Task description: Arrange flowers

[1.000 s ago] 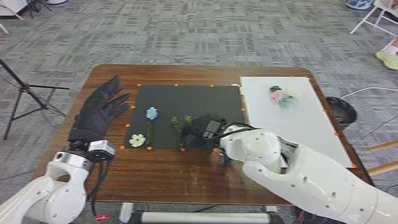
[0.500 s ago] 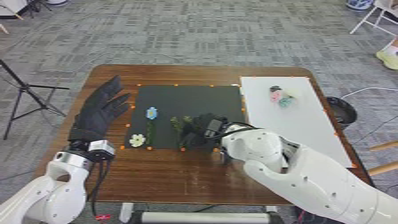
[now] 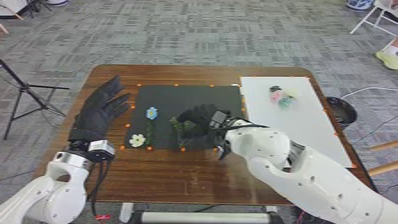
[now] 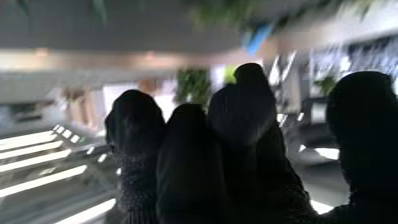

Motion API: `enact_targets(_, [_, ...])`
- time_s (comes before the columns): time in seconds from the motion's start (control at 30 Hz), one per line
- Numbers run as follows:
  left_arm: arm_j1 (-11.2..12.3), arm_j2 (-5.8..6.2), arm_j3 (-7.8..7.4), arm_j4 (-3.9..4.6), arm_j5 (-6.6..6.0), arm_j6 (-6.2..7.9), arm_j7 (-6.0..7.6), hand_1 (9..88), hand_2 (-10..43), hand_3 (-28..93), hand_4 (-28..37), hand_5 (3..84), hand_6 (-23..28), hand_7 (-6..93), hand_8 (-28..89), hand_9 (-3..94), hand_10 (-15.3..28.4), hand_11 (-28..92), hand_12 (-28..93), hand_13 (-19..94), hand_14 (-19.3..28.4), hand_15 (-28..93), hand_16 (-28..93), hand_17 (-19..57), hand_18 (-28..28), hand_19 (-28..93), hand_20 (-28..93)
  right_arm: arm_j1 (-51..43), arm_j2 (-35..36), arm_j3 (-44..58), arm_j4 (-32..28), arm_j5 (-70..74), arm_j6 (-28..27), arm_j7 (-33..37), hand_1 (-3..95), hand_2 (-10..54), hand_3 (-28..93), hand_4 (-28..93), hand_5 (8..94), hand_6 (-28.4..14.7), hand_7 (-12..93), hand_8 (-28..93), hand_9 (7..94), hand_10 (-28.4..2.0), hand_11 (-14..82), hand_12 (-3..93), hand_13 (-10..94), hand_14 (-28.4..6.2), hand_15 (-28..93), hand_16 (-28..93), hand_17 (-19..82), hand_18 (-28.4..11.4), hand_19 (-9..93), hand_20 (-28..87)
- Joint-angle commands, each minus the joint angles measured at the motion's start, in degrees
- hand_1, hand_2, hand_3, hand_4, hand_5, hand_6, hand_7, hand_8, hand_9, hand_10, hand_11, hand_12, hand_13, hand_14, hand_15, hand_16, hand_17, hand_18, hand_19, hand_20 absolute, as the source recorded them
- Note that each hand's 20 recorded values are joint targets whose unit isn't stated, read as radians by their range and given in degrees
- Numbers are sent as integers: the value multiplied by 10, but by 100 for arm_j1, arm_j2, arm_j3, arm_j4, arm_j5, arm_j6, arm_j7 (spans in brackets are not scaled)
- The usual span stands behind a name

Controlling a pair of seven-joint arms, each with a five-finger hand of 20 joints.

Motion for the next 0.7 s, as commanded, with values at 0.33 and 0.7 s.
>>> enact_targets(0.33, [-275, 80, 134, 1, 6, -26, 41, 278, -41, 658, -253, 233, 17, 163, -79, 176, 95, 135, 190, 160, 129, 241, 62, -110, 188, 356, 123, -399, 1305, 1437, 244, -712, 1979, 940, 261, -84, 812, -279, 462, -5, 205, -120, 473, -118, 209, 210, 456, -113, 711, 210, 215, -202, 735, 441])
enact_targets(0.7, [-266, 162, 43, -7, -2, 18, 82, 278, -42, 658, -253, 233, 17, 162, -79, 176, 96, 135, 190, 160, 130, 240, 62, -110, 188, 356, 123, -640, 1837, 1563, 902, -1274, 2153, 1384, 278, -95, 838, -283, 457, 4, 262, -136, 470, -105, 218, 210, 380, -101, 622, 181, 174, -195, 688, 443])
